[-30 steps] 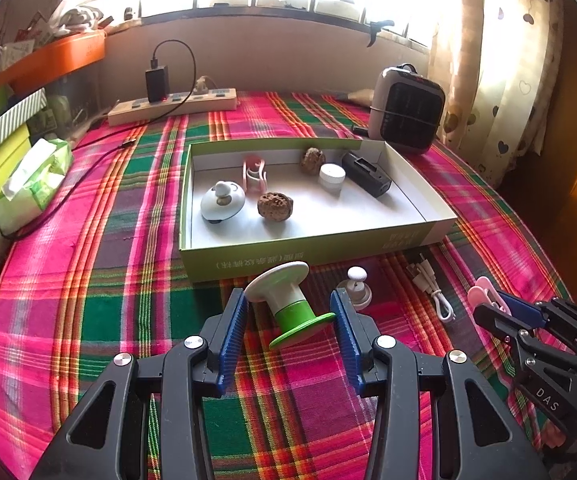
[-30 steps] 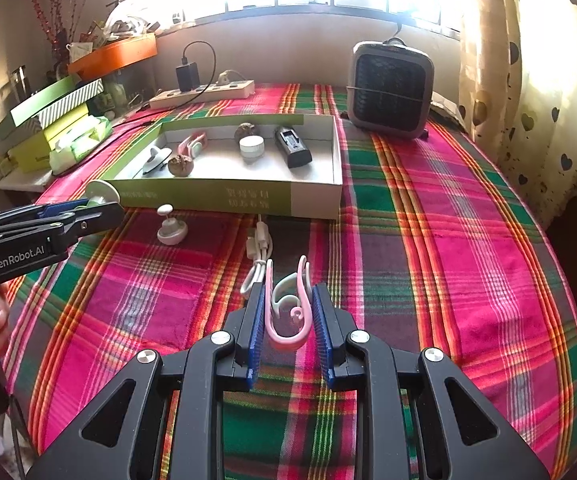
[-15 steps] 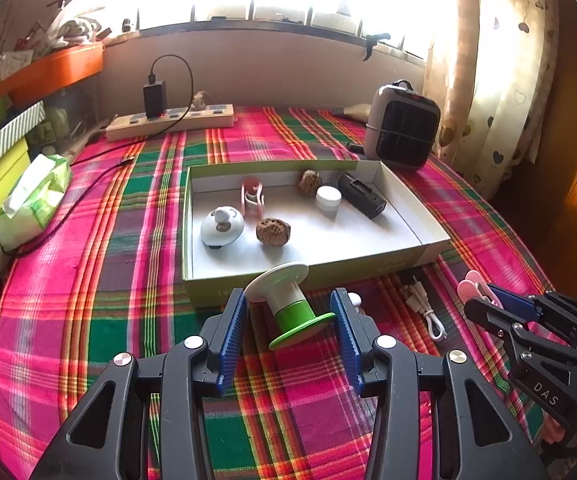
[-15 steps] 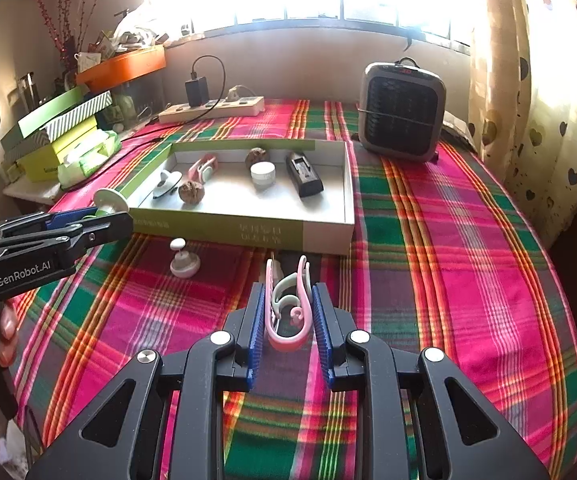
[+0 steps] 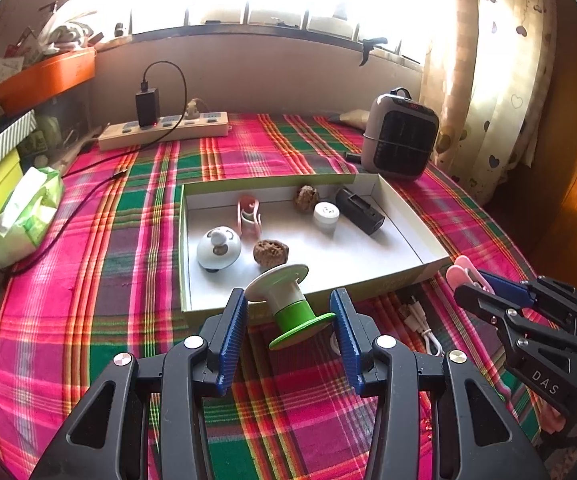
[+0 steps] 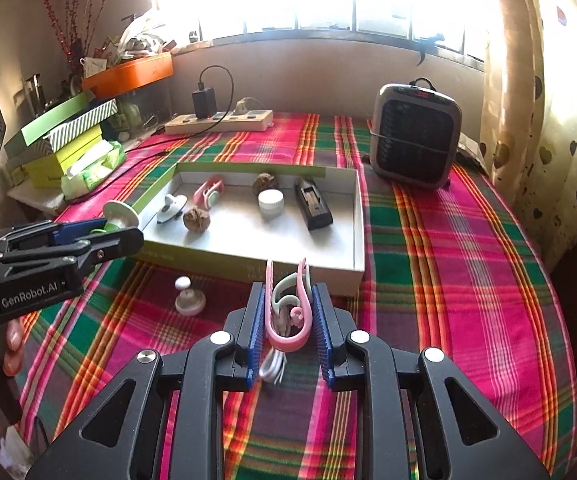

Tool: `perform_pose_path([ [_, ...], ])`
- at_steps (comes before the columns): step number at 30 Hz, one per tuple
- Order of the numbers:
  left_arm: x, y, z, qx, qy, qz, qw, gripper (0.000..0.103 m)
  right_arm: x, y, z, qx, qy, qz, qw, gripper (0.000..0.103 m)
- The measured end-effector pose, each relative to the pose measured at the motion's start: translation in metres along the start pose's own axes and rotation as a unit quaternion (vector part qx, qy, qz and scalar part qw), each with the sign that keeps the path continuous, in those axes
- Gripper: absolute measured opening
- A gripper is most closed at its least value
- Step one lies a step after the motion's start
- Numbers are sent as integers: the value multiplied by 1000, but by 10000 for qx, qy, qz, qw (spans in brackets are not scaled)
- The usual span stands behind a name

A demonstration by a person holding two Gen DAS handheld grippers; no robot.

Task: Organize objects
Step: 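Lower the green spool and pink clip over the white box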

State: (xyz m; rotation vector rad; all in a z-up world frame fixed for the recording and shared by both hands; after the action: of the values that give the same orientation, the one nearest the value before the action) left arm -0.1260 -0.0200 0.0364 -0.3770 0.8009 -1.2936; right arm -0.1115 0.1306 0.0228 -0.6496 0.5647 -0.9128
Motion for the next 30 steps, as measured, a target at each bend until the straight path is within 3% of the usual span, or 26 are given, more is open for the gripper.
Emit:
perform_pose_path([
  [30,-5,-40,-42,111,55,-58,9999,41,-10,-42,-54,104,-286,143,9994,24],
])
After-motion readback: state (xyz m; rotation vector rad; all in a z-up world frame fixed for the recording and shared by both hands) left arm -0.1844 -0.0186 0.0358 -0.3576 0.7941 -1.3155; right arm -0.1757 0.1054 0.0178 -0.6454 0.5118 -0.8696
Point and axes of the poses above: each gripper's, at about its wrist camera, not at the fingertips, and z roughly against the way its jaws point, x to its left, y to its underside, the point moved 3 cm from there along -z, roughly the way its jaws point, and after that the axes turned 15 degrees about z, right-handed, at the moved point
